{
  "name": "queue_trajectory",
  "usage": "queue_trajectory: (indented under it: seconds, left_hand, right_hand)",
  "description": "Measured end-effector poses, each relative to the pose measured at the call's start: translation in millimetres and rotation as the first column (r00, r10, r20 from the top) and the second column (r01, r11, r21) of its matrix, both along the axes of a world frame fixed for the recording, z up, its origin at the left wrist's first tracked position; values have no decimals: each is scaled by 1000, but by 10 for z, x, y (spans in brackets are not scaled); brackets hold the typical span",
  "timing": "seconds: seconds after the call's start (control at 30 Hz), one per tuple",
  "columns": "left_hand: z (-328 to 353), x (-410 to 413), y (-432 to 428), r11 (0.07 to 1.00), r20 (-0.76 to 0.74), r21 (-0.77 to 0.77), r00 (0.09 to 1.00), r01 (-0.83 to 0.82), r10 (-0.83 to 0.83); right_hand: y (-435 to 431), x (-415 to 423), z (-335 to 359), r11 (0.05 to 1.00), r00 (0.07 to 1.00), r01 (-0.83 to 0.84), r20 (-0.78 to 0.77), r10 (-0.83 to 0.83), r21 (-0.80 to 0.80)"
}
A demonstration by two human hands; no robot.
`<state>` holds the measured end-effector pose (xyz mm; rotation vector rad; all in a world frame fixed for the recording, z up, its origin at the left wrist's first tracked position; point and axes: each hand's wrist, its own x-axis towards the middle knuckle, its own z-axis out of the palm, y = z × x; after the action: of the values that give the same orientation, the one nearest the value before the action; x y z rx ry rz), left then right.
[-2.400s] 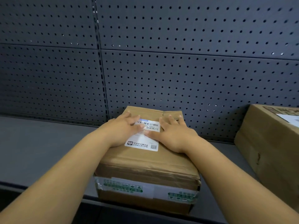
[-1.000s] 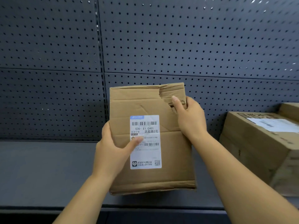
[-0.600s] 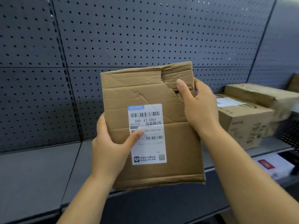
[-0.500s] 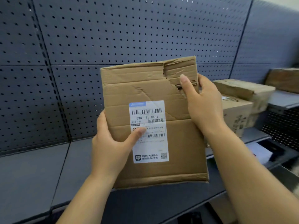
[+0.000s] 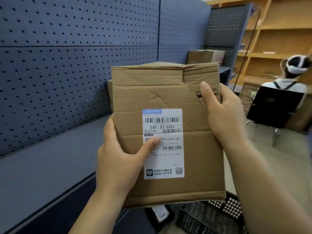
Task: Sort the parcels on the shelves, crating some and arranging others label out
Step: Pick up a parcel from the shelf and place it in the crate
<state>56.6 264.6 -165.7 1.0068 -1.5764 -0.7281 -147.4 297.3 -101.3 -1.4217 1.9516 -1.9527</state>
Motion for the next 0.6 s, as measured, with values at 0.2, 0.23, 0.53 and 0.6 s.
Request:
queue_trajectory:
  seconds: [0.2,0.23,0.53,0.6]
  left_hand:
    - [-94,-716,-35,986,39,36,985,166,-167]
    - [-118,-849,-48,981,45,41,981,187,-189]
    - [-453,-2137,-237,949,92,126,949,289,-302]
    - [-553,-2396,-291,941,94,154,943,302,-318]
  right_hand:
    - [276,-647,-195,988,986,153,63,-155,24]
    - [300,-777,-238,984,982,177,67,-179,30]
    - [352,-2001,-682,959,948,274,150,-281,66]
    - [319,-2265,-820,957,940,277,183,-287,80]
